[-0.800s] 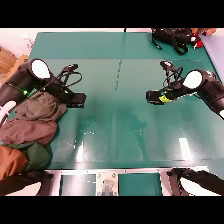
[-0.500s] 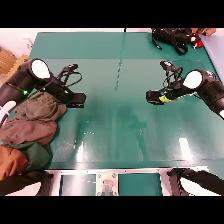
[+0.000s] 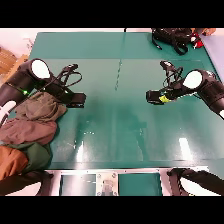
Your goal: Fold the shirts.
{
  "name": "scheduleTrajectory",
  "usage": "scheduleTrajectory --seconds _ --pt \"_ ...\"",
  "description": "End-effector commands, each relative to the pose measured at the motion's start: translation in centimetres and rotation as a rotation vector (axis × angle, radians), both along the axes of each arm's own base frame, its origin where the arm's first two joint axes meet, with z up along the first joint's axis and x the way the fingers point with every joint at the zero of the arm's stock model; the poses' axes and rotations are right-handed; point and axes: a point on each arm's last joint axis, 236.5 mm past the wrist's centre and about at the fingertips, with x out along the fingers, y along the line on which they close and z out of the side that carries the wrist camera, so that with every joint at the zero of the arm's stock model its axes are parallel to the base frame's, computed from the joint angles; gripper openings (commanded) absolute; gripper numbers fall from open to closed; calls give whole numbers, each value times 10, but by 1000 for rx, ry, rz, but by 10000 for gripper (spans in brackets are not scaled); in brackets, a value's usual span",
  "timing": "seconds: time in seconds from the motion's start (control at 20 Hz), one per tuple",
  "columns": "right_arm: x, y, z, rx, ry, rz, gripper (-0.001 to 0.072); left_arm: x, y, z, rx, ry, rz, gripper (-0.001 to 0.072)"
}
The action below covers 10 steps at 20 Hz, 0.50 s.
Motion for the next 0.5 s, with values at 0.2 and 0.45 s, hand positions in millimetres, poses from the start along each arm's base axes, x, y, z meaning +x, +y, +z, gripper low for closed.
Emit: scheduleTrajectory --seconds 0.2,0.45 --pt "22 2 8 17 -94 -23 16 47 11 2 41 -192 64 26" --pt "23 2 8 17 -101 -25 202 84 154 0 677 -373 -10 713"
